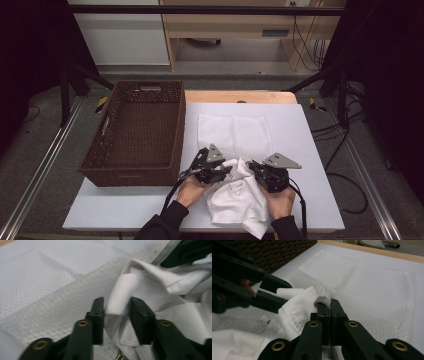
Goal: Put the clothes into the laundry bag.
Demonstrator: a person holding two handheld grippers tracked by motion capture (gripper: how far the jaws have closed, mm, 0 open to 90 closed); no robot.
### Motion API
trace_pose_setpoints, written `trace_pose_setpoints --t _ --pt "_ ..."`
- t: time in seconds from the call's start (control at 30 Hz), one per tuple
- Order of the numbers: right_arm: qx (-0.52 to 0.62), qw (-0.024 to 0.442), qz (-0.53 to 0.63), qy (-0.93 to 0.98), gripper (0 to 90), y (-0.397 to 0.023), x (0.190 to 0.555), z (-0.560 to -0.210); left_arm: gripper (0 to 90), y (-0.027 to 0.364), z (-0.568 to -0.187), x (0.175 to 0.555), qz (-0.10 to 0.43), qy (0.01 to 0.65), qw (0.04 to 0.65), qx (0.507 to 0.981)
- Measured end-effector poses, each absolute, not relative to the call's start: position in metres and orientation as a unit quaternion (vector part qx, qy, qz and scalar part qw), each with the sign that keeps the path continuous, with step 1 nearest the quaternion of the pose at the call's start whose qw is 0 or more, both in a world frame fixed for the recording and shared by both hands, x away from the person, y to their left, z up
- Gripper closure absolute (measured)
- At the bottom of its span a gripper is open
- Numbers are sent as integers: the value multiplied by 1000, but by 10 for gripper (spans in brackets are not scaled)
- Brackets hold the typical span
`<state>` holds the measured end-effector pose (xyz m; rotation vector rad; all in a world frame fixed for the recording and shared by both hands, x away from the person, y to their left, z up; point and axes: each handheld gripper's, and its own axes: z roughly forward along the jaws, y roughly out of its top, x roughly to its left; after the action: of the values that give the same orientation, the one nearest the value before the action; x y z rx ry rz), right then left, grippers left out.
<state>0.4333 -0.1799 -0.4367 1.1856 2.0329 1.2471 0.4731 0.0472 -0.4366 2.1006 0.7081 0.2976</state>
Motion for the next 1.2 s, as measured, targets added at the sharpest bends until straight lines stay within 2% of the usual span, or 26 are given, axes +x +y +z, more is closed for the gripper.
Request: trace_pose_setpoints --t 0.07,0.23,0.37,0.53,0.67,0.77,0.87,0.97,1.0,1.1,1.2 --pt "434 236 456 740 885 -179 433 -437 768 48 -433 467 119 274 441 846" --pt "433 238 455 741 884 -179 434 -438 828 41 -429 452 128 239 451 850" --pt "434 237 459 738 884 -180 434 -437 838 27 -425 434 126 199 451 861" --pt "435 237 467 733 885 -183 433 -435 839 4 -429 425 137 174 421 880" --pt "428 240 475 730 885 -184 432 -433 838 -10 -436 434 128 183 398 890" --pt "421 243 484 727 887 -184 430 -431 836 -20 -445 443 140 190 369 899" --pt "416 242 491 726 887 -185 427 -428 823 -23 -453 454 145 209 367 895" --pt "419 245 482 730 887 -186 427 -428 782 -21 -453 453 162 219 389 880" --pt "420 245 478 732 887 -187 427 -429 739 -19 -451 451 172 223 391 876" --pt "425 242 474 732 885 -189 428 -431 564 -6 -442 449 163 235 400 871" --pt "426 243 472 732 885 -189 428 -431 440 11 -429 440 155 235 411 867"
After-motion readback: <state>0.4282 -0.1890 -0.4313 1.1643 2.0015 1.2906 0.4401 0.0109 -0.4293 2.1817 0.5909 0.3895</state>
